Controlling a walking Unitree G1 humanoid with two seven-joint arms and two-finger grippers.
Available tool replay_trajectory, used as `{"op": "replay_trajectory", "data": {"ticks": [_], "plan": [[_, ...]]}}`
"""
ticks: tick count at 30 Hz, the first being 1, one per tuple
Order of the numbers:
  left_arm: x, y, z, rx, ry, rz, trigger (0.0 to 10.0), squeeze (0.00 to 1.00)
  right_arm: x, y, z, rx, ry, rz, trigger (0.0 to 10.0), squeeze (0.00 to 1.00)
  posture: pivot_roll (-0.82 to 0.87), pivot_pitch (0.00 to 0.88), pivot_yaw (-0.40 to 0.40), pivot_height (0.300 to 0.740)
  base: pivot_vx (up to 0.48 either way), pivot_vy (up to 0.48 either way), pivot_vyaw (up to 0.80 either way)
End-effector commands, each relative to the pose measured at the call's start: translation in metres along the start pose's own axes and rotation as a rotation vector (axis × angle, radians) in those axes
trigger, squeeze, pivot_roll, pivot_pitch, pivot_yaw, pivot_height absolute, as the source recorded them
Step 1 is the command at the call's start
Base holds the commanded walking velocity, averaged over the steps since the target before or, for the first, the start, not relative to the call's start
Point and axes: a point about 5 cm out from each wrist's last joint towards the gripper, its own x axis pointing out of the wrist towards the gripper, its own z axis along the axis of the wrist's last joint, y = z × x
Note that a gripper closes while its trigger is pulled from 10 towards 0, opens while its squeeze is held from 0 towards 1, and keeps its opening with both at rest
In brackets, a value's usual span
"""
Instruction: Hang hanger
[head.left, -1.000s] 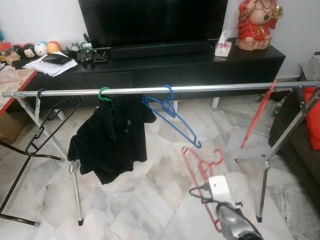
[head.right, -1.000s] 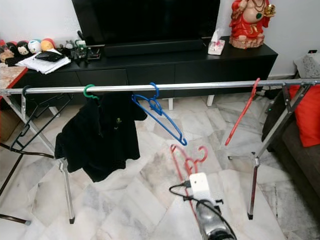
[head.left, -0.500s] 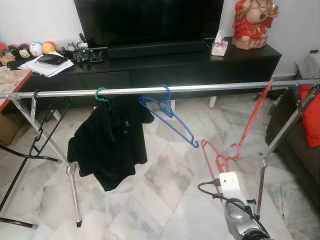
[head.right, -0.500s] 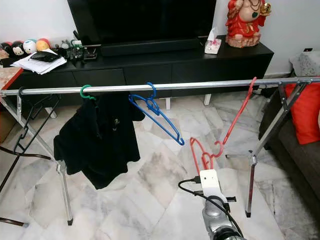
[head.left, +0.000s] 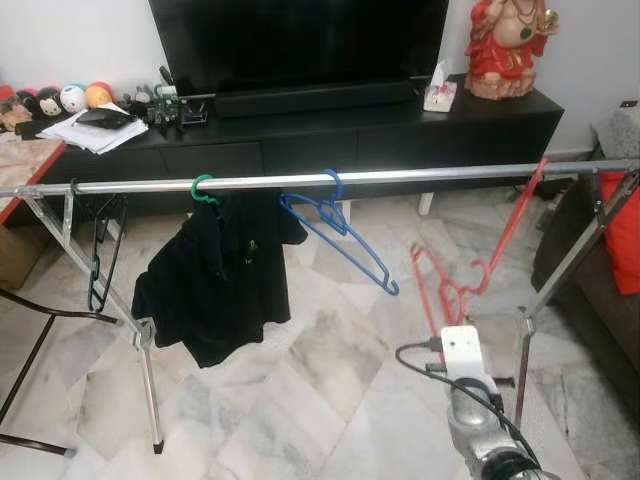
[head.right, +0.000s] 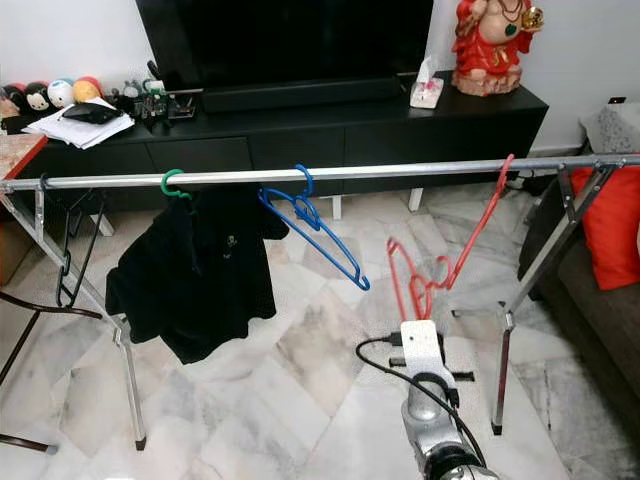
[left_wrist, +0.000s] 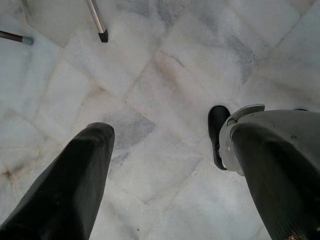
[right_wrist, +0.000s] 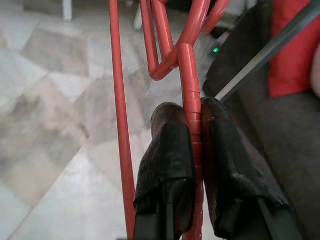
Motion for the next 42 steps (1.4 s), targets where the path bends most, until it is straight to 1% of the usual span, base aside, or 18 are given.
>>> {"op": "replay_trajectory", "data": {"ticks": [1,3,7,8,14,18,20,24,27,31,32,35,42], "plan": [[-0.001,0.003,0.000,-0.009,-0.008,0.008,10.0,0.00,0.003,-0.001,0.013,0.006,-0.062,-0.016,10.0,0.00,-0.08,0.000,0.032,0.740,0.000,0.000,0.00],[0.000,0.003,0.001,-0.011,-0.012,0.009,10.0,0.00,0.005,-0.003,0.018,0.022,-0.084,-0.025,10.0,0.00,-0.08,0.000,0.031,0.740,0.000,0.000,0.00],[-0.001,0.004,-0.001,-0.009,-0.005,0.013,10.0,0.00,0.005,-0.006,0.021,0.062,-0.109,-0.037,10.0,0.00,-0.08,0.000,0.029,0.740,0.000,0.000,0.00],[-0.002,0.005,-0.002,-0.010,-0.003,0.019,10.0,0.00,0.004,-0.006,0.021,0.097,-0.125,-0.026,10.0,0.00,-0.08,0.000,0.028,0.740,0.000,0.000,0.00],[-0.003,0.008,-0.004,-0.019,-0.003,0.030,10.0,0.00,-0.002,-0.009,0.019,0.097,-0.184,-0.012,10.0,0.00,-0.09,0.000,0.033,0.740,0.000,0.000,0.00],[-0.003,0.010,-0.005,-0.020,-0.005,0.037,10.0,0.00,-0.008,-0.012,0.011,0.103,-0.187,-0.024,10.0,0.00,-0.09,0.000,0.037,0.740,0.000,0.000,0.00],[-0.003,0.012,-0.003,-0.022,-0.014,0.039,10.0,0.00,-0.008,-0.015,0.010,0.110,-0.185,-0.050,10.0,0.00,-0.09,0.000,0.039,0.740,0.000,0.000,0.00],[-0.003,0.012,-0.003,-0.022,-0.016,0.040,10.0,0.00,-0.007,-0.016,0.010,0.113,-0.186,-0.056,10.0,0.00,-0.09,0.000,0.039,0.740,0.000,0.000,0.00],[-0.001,0.012,0.003,-0.027,-0.035,0.035,10.0,0.00,-0.003,-0.019,0.017,0.121,-0.189,-0.072,10.0,0.00,-0.09,0.000,0.040,0.740,0.000,0.000,0.00],[-0.001,0.012,0.003,-0.028,-0.036,0.035,10.0,0.00,-0.003,-0.019,0.017,0.122,-0.191,-0.070,10.0,0.00,-0.09,0.000,0.040,0.740,0.000,0.000,0.00],[0.000,0.009,0.006,-0.035,-0.044,0.033,10.0,0.00,0.001,-0.019,0.025,0.138,-0.193,-0.075,10.0,0.00,-0.09,0.000,0.037,0.740,0.000,0.000,0.00],[0.001,0.007,0.007,-0.038,-0.044,0.029,10.0,0.00,0.001,-0.017,0.028,0.146,-0.190,-0.063,10.0,0.00,-0.09,0.000,0.036,0.740,0.000,0.000,0.00],[0.001,0.006,0.007,-0.041,-0.045,0.026,10.0,0.00,-0.001,-0.012,0.023,0.153,-0.150,-0.056,10.0,0.00,-0.09,0.000,0.038,0.740,0.000,0.000,0.00]]}}
